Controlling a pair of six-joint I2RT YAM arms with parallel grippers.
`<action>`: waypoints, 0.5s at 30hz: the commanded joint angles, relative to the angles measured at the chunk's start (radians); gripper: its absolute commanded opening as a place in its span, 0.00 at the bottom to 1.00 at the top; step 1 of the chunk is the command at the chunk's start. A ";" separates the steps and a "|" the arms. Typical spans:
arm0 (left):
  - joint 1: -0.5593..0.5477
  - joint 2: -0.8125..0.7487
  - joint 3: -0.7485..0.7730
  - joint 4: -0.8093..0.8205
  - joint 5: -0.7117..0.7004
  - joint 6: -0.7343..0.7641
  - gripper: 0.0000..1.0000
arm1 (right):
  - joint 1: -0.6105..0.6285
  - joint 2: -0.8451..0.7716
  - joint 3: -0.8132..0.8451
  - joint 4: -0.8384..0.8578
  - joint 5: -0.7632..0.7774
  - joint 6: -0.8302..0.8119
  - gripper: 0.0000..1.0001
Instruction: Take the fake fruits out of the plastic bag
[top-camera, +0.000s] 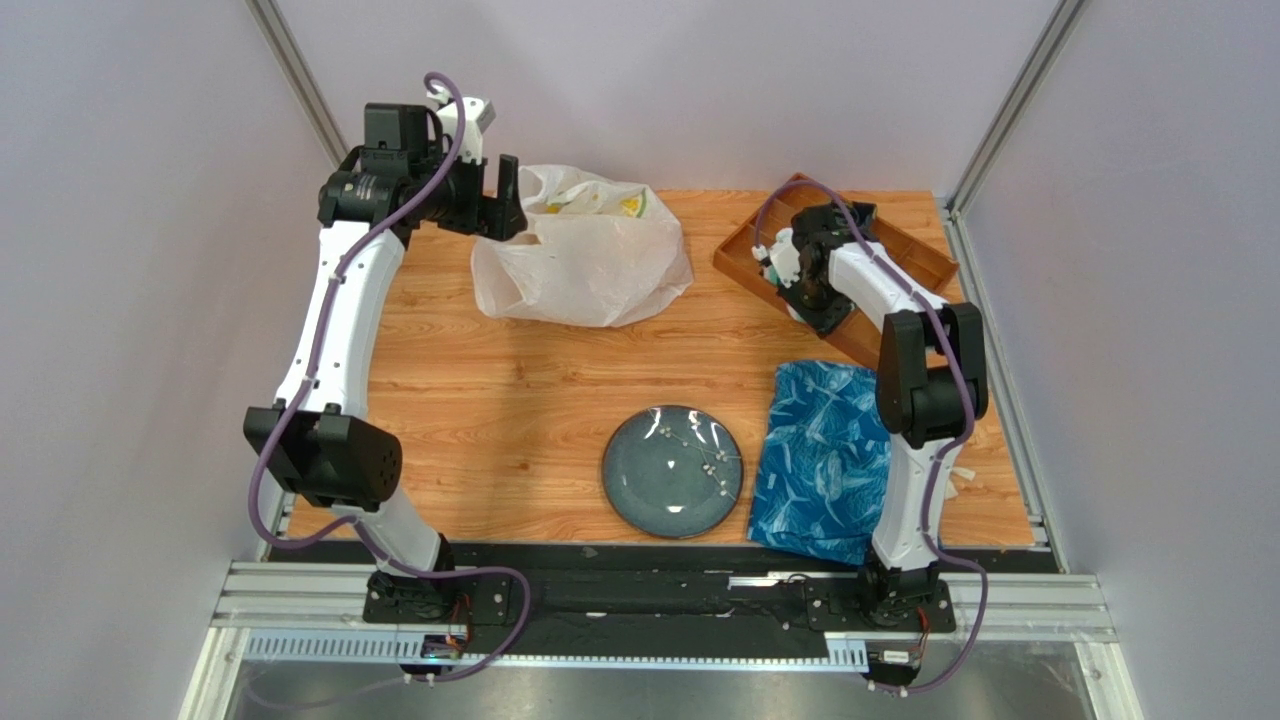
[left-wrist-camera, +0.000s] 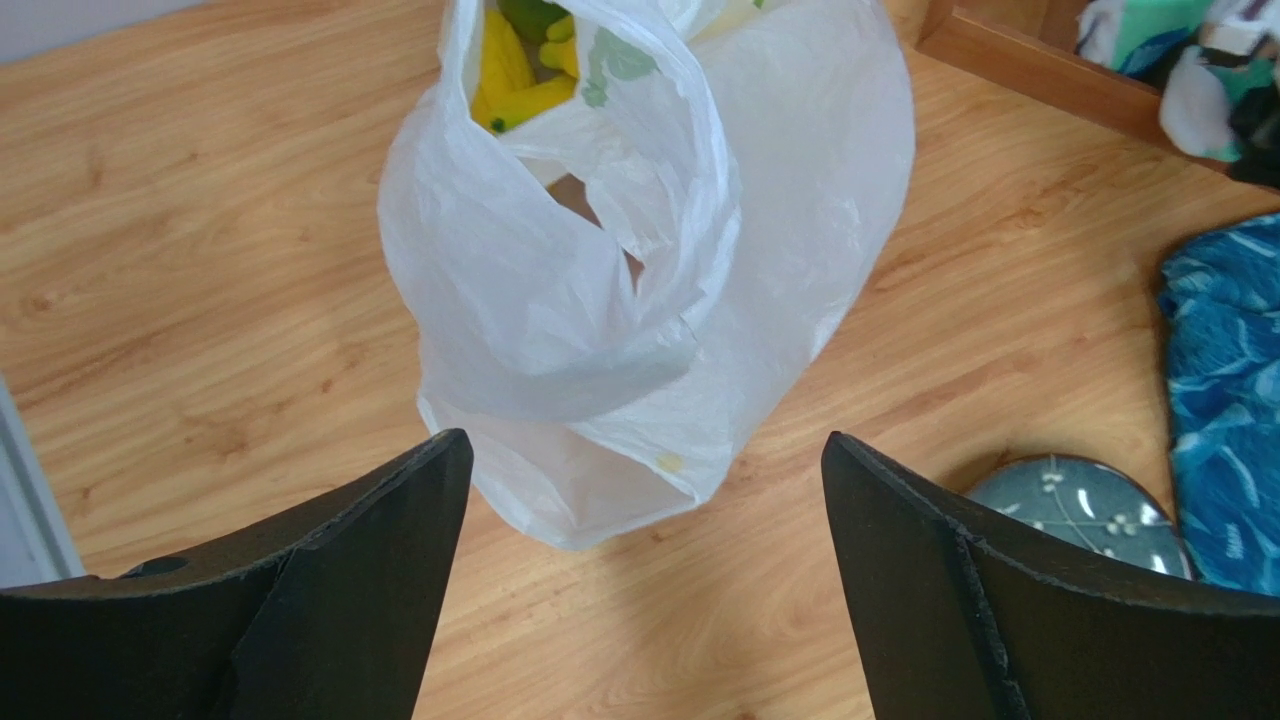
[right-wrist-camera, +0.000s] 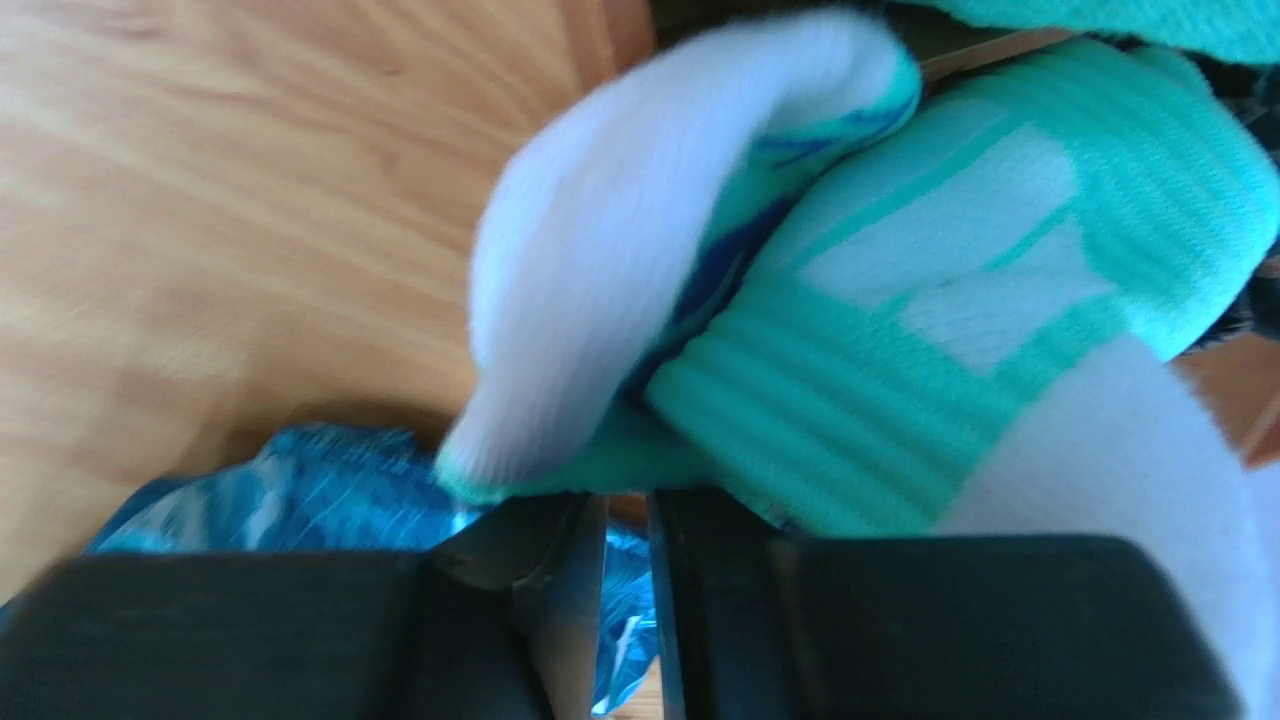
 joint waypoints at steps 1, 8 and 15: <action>0.000 0.076 0.099 0.010 -0.081 0.061 0.97 | 0.041 -0.158 0.046 -0.046 -0.301 -0.012 0.39; 0.000 0.168 0.218 0.004 -0.106 0.195 0.98 | 0.160 -0.246 0.194 -0.217 -0.667 0.093 1.00; -0.008 0.165 0.246 -0.074 -0.016 0.247 0.91 | 0.212 -0.247 0.297 -0.119 -0.696 0.281 1.00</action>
